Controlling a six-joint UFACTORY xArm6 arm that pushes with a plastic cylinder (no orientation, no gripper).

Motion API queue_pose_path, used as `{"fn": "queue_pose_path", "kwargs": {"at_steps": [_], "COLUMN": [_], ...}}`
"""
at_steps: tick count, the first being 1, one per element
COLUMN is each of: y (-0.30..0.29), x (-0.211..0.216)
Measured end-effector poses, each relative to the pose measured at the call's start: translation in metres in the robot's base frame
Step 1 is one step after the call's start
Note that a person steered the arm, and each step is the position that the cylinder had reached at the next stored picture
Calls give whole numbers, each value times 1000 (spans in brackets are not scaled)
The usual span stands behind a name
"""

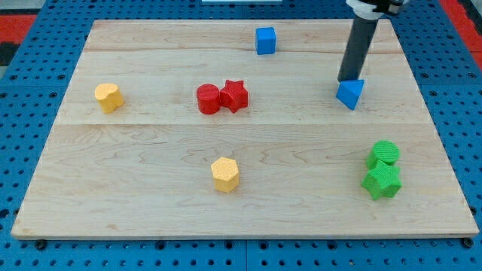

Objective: Push the blue cube into the blue triangle

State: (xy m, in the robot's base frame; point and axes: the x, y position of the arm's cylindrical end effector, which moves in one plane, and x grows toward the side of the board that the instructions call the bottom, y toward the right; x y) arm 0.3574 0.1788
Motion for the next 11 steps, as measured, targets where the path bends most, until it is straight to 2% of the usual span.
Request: {"fn": "queue_pose_path", "kwargs": {"at_steps": [1,2,3,4,5,6,7,8,9,10,11], "y": [-15,-16,-48,-115,-166,-158,-123,-106,-97,-60,-33], "x": [-38,-97,-141,-157,-142,-103,-76,-74,-91,-82,-53]}}
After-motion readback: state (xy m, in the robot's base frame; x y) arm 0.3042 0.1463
